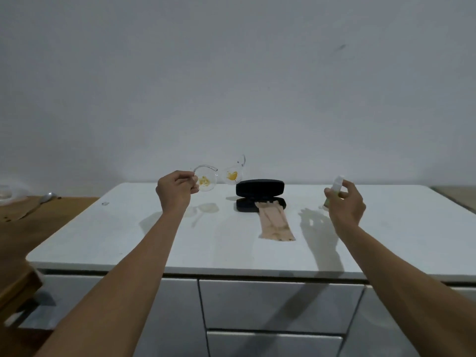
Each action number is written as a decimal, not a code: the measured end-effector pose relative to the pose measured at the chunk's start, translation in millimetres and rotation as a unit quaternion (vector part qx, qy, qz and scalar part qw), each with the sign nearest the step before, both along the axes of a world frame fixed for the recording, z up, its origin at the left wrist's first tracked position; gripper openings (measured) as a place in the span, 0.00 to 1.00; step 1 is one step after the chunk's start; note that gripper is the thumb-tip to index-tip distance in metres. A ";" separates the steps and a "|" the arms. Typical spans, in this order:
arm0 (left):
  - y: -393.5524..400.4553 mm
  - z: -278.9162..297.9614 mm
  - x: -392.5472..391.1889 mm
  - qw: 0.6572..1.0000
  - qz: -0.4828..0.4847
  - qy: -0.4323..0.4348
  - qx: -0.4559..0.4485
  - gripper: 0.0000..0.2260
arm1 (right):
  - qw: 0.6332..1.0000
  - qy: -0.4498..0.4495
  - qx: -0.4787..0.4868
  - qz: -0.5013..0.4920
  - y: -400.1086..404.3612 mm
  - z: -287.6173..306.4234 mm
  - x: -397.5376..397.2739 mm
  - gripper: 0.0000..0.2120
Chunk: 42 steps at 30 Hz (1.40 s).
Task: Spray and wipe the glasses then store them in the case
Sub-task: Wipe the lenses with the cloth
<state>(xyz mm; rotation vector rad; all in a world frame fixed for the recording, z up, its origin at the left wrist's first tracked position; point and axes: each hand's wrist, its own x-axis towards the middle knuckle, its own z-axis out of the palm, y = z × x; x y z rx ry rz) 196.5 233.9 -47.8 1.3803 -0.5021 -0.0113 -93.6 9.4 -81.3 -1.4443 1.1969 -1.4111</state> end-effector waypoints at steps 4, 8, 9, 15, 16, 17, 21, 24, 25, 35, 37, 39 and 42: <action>-16.0 -4.1 -10.1 1.000 -0.004 -0.004 0.005 0.03 | 0.999 0.048 0.013 -0.009 -13.0 -17.8 -29.0 0.17; -24.6 -7.2 -19.1 1.000 -0.012 0.003 0.008 0.03 | 0.998 0.062 0.030 0.000 -17.2 -32.0 -34.6 0.17; -24.9 -7.5 -20.4 1.000 -0.012 0.006 0.007 0.03 | 0.997 0.068 0.030 0.006 -17.9 -34.9 -34.5 0.17; -28.3 -7.8 -28.3 1.000 -0.016 0.000 0.009 0.03 | 0.992 0.123 -0.014 -0.031 -13.2 -33.8 -35.8 0.23; -27.8 -7.9 -28.0 1.000 -0.016 0.000 0.009 0.03 | 0.986 0.145 -0.055 -0.064 -9.3 -31.1 -33.2 0.27; -26.8 -7.6 -27.3 1.000 -0.017 0.002 0.008 0.03 | 0.974 0.170 -0.108 -0.100 -4.9 -27.8 -28.9 0.29; -21.5 -5.9 -22.7 1.000 -0.007 0.004 0.011 0.03 | 0.925 0.214 -0.298 -0.096 9.5 -8.9 -5.1 0.21; -13.8 -6.6 -19.0 1.000 -0.003 0.008 0.007 0.03 | 0.917 0.238 -0.305 0.094 25.5 -2.0 19.2 0.09; -10.5 -7.3 -18.4 1.000 -0.002 0.009 0.005 0.03 | 0.906 0.270 -0.277 0.171 31.4 -1.2 27.1 0.08; 11.7 -18.1 -10.1 1.000 0.002 0.012 0.017 0.08 | 0.743 0.548 -0.119 0.366 54.4 6.6 63.7 0.11; 14.3 -19.7 -8.7 1.000 -0.001 0.015 0.014 0.06 | 0.760 0.532 -0.098 0.361 53.8 4.0 63.9 0.12; 15.9 -21.4 -7.8 1.000 -0.001 0.018 0.013 0.05 | 0.785 0.496 -0.077 0.364 55.4 -0.8 62.9 0.07; 18.0 -22.7 -8.0 1.000 0.003 0.021 0.017 0.05 | 0.785 0.510 -0.143 0.323 60.0 -8.3 64.1 0.10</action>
